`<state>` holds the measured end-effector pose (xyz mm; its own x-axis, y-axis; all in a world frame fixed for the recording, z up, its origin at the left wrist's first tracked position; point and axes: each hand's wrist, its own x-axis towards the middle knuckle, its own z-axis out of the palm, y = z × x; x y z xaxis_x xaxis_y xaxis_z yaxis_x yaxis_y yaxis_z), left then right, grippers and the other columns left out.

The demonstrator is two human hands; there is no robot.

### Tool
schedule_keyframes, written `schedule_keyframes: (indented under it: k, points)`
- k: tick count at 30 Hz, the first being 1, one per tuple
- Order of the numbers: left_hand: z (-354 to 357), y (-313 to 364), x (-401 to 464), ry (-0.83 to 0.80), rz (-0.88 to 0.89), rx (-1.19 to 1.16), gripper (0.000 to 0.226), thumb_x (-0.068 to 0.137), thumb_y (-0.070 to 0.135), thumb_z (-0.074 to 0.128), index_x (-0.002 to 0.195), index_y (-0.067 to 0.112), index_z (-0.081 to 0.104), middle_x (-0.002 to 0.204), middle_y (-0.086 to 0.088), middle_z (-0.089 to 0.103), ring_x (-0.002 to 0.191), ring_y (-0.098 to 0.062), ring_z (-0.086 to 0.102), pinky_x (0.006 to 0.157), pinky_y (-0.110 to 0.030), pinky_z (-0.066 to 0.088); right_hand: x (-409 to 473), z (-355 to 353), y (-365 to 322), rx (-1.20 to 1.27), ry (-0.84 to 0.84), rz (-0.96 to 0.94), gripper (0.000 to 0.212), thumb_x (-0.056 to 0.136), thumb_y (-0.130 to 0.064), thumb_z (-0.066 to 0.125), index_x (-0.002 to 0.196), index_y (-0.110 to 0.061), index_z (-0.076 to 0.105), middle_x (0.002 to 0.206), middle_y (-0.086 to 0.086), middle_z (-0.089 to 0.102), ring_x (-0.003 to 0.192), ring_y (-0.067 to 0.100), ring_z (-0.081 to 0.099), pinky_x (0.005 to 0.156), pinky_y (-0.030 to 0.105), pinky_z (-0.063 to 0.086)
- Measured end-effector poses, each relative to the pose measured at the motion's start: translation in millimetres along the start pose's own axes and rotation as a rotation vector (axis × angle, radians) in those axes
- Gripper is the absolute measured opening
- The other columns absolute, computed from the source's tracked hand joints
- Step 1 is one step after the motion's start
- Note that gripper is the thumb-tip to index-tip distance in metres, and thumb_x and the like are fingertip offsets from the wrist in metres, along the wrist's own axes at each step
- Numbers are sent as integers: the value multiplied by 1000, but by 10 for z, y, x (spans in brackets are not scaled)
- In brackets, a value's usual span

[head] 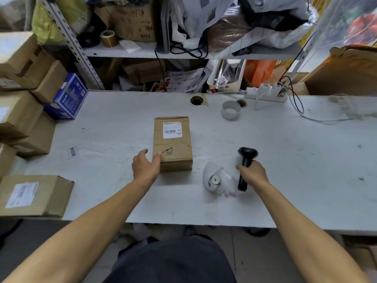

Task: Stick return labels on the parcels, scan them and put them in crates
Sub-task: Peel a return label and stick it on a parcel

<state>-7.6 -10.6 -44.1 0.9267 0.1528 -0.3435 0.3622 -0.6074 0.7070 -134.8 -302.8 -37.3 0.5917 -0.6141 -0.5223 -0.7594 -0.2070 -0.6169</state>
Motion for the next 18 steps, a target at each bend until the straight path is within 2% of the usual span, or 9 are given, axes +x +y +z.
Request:
schedule_keyframes:
  k: [4,5,7,8,10,11,13,15,18]
  points:
    - [118,-85,-180,109,61,29,59,100,39,59,150,16,39,152,-12,37,139,-30,35,113,-49,40,52,91,294,-55,17,48,23,94,-31,60,85,-11,53,94,12,62,77,23,58,68,36,46]
    - [141,-115,-213,109,61,36,59,100,38,58,150,15,39,152,-12,36,140,-31,33,114,-49,38,49,106,325,-86,39,42,27,94,-37,62,94,-11,56,102,12,62,87,26,60,76,38,49]
    - [170,-131,-270,130,69,47,59,100,38,57,149,13,39,152,-14,35,139,-32,32,115,-48,35,-8,144,358,-197,221,16,57,88,-47,69,126,-8,53,127,14,52,119,33,50,98,44,44]
    - [180,-131,-296,148,72,47,58,100,38,57,149,12,39,151,-15,35,138,-32,33,115,-48,34,-63,162,363,-217,349,-55,66,85,-45,72,134,-8,48,133,14,45,125,34,41,103,44,37]
    - [194,-137,-336,179,72,36,54,101,37,56,147,13,40,149,-15,34,136,-32,35,114,-48,33,-153,217,375,-252,448,-364,59,79,-35,72,128,-9,52,126,13,44,118,31,37,99,42,33]
    - [201,-138,-354,193,77,30,51,101,36,56,144,14,41,147,-14,35,134,-31,36,114,-47,33,-168,247,383,-320,382,-544,55,75,-31,72,123,-11,56,121,11,47,113,30,39,96,41,35]
    - [212,-149,-388,215,96,21,42,100,35,57,136,15,44,142,-13,38,130,-30,39,110,-44,34,-178,296,362,-479,85,-780,56,72,-25,75,125,-17,61,119,5,51,110,27,43,96,45,39]
    - [218,-164,-426,218,125,15,35,99,33,58,127,15,46,136,-12,41,126,-28,41,108,-43,34,-177,344,262,-616,-164,-846,63,77,-21,77,137,-24,58,130,0,52,116,24,45,100,42,37]
    - [221,-206,-515,196,211,10,33,96,30,62,120,15,46,129,-11,41,122,-28,40,107,-44,32,-178,457,95,-659,-234,-881,51,86,-18,72,134,-29,61,131,-7,57,115,18,50,94,32,41]
